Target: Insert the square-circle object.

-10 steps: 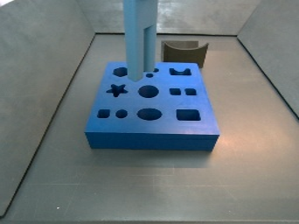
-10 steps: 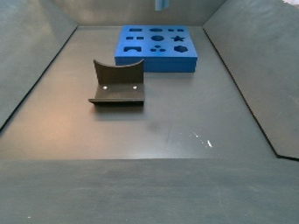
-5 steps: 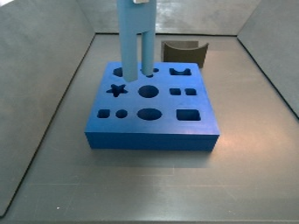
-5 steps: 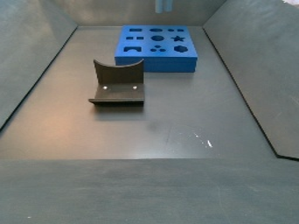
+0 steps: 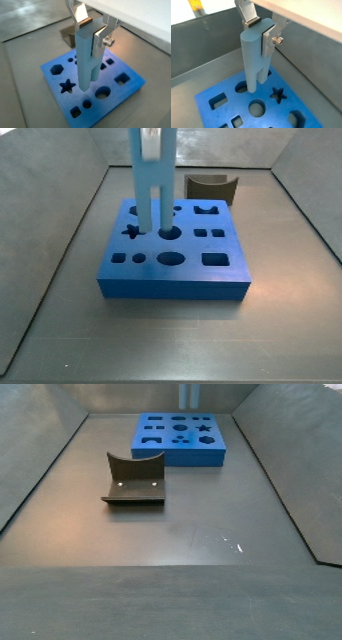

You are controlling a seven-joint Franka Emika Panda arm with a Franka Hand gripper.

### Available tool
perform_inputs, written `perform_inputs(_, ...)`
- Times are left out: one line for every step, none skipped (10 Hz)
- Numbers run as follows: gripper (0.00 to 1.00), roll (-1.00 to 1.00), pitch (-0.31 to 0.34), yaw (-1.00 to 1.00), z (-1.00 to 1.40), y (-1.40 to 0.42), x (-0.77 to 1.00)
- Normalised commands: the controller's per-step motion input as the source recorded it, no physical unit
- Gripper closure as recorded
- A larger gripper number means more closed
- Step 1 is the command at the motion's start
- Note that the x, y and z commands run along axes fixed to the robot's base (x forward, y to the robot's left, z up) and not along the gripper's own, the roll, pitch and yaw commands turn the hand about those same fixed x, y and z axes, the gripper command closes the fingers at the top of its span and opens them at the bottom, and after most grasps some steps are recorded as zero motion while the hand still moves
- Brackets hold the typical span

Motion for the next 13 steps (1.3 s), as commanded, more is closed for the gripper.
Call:
perform_inputs(1.00,-0.01,-0.031,-1.00,-0.52,0.00,0.00)
perform_inputs(1.00,0.00,0.000,-1.00,-0.44,-0.04,0.00)
perform_inputs(1.00,0.00,0.000,-0.74,-0.21,-0.33,-0.11)
perform_inputs(1.00,0.00,-0.003,0.00,0.00,0.00,-0.02)
perform_inputs(1.00,-0.01,0.000,0.00,-0.01,-0.05,0.00)
perform_inputs(1.00,-0.05,-0.006,0.16,-0.01,-0.13,-0.43)
perform_inputs(1.00,-0.10,-0.019,0.27,0.00,-0.19,-0.45)
perform_inputs(1.00,-0.16,-0.020,0.31,0.00,-0.18,-0.34)
perform_inputs(1.00,-0.18,-0.020,0.29,0.01,-0.11,-0.33)
perform_inputs(1.00,-0.20,-0.026,0.27,0.00,-0.09,-0.31)
perform_inputs(1.00,-0.12,-0.017,0.26,0.00,-0.08,-0.17)
perform_inputs(1.00,-0.16,-0.001,0.25,-0.06,-0.11,-0.10)
perform_inputs(1.00,-0.12,-0.007,0.10,-0.05,0.00,-0.06)
